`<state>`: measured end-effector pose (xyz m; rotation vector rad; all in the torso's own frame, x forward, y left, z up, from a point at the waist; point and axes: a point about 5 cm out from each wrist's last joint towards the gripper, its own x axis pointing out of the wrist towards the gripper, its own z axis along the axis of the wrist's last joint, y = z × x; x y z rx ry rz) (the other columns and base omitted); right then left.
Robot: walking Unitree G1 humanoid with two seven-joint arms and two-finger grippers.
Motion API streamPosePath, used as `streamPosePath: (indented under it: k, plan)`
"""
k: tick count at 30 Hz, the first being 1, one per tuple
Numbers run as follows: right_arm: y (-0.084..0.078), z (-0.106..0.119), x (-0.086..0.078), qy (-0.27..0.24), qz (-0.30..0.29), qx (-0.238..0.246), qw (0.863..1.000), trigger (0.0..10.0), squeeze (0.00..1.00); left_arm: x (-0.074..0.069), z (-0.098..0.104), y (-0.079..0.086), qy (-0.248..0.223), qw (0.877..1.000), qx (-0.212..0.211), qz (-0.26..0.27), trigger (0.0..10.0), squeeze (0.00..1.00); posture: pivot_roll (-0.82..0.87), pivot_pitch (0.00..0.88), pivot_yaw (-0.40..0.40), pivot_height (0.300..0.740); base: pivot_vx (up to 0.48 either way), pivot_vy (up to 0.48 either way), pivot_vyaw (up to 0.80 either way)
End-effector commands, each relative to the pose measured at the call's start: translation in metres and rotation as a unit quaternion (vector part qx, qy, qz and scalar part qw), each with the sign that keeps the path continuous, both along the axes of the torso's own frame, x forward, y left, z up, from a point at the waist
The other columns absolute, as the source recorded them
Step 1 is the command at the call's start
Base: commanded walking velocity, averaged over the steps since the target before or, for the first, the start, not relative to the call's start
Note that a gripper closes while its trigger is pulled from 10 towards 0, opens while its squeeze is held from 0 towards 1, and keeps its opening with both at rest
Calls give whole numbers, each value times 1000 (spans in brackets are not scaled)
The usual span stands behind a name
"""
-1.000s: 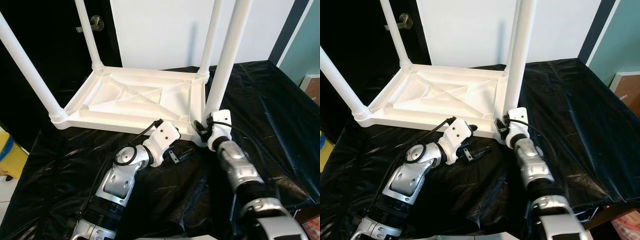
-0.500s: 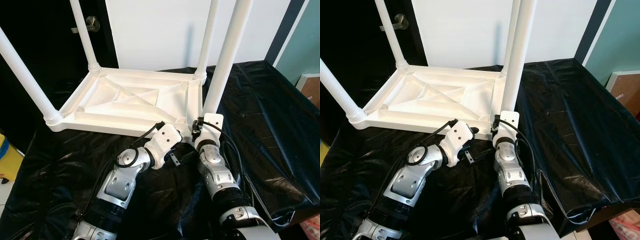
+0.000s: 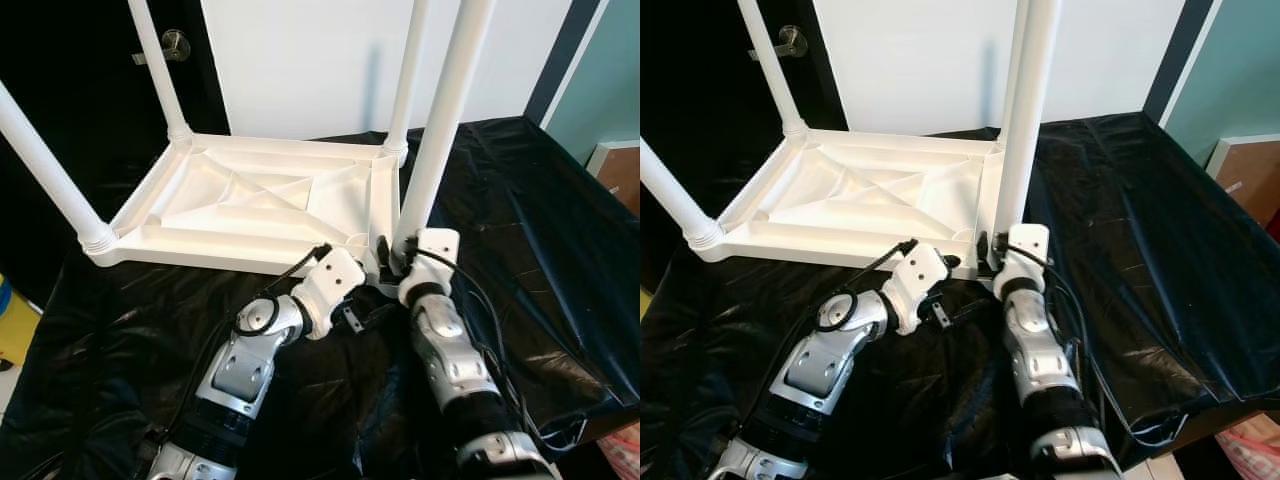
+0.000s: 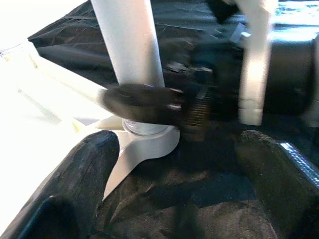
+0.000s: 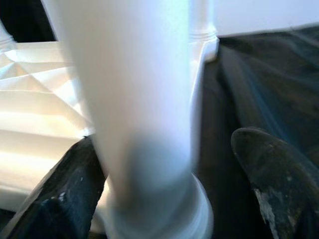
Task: Building children table
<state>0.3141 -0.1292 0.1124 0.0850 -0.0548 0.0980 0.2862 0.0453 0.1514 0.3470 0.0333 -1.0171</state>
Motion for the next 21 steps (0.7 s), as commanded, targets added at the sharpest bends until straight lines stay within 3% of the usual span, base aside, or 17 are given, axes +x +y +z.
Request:
streamPosePath:
  k: [1,3,4,5,7,13,17,19,21]
  plan:
    - [3,3,-1,-4,16,9,1000,10000,1000,3,1,1,-15,999,-4,37,10000,0,-56,10,-8,740,0,0,0]
    - [-4,2,-4,-3,46,4,999,10000,1000,3,1,1,-15,999,-3,37,10000,0,-64,22,2,740,0,0,0]
    - [-15,1,-3,1,78,-2,997,10000,0,4,2,1,-14,999,-3,36,10000,0,-77,30,20,740,0,0,0]
    - [-15,1,-3,1,78,-2,997,10000,0,4,2,1,-14,999,-3,36,10000,0,-77,30,20,740,0,0,0]
    - [-29,5,0,0,147,-35,989,10000,0,5,3,1,-14,999,-4,33,10000,0,-82,31,26,740,0,0,0]
    - [-34,17,14,-4,232,-79,970,10000,0,6,5,-1,-16,999,-3,28,10000,0,-83,28,32,740,0,0,0]
    - [-31,29,33,0,273,-117,955,10000,0,8,6,0,-19,999,-3,29,10000,0,-77,23,27,740,0,0,0]
    - [-31,29,33,0,273,-117,955,10000,0,8,6,0,-19,999,-3,29,10000,0,-77,23,27,740,0,0,0]
    - [-23,31,42,12,306,-132,943,10000,0,8,8,-1,-22,999,-6,33,10000,0,-58,15,14,740,0,0,0]
